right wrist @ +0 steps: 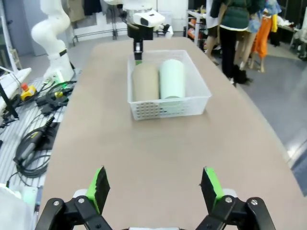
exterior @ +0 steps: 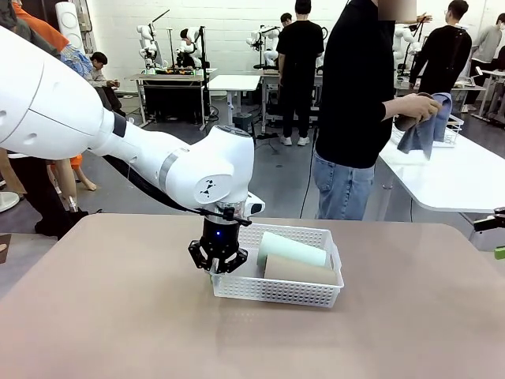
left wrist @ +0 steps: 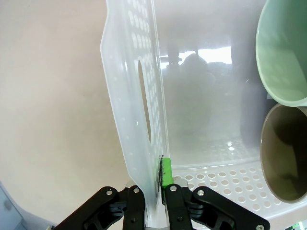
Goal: Clean and organize the cups into the basket.
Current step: Pick up the Reusable plastic cup from the right side of the table and stack it inside the Organizing basket in the center of the table.
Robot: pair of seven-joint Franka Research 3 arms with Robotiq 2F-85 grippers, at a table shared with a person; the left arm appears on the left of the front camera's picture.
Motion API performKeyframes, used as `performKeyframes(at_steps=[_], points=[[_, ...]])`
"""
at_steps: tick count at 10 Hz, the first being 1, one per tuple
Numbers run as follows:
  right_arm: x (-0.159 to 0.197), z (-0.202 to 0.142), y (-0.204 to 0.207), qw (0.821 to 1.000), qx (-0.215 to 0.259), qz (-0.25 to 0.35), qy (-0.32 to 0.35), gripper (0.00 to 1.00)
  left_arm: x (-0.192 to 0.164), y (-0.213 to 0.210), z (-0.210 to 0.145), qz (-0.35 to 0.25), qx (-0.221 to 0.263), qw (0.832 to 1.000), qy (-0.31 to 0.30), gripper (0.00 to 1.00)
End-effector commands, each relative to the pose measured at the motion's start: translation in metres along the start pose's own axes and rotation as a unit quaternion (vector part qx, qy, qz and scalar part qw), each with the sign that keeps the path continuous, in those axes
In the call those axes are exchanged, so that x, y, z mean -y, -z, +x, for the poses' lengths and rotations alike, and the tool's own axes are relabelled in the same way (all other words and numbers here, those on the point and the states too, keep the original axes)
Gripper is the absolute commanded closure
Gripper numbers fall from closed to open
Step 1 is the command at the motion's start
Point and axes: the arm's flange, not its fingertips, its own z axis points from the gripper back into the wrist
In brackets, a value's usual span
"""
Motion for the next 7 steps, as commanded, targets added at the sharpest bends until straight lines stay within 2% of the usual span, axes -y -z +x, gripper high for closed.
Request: performKeyframes(at_steps=[1, 2, 7], points=[[0.007, 0.034, 0.014, 0.998, -0.058, -0.039, -0.005, 0.00, 0.002, 0.005, -0.003, 0.005, -0.004, 1.000, 0.004, 1.00], [0.000, 0.000, 0.000, 1.000, 0.000, 0.000, 0.000, 0.00, 0.002, 0.005, -0.003, 0.005, -0.004, 1.000, 0.004, 1.00], [0.000, 0.000, 0.000, 1.000, 0.000, 0.000, 0.000, 0.00, 0.002, 0.005, -0.003, 0.005, -0.004, 1.000, 0.004, 1.00]])
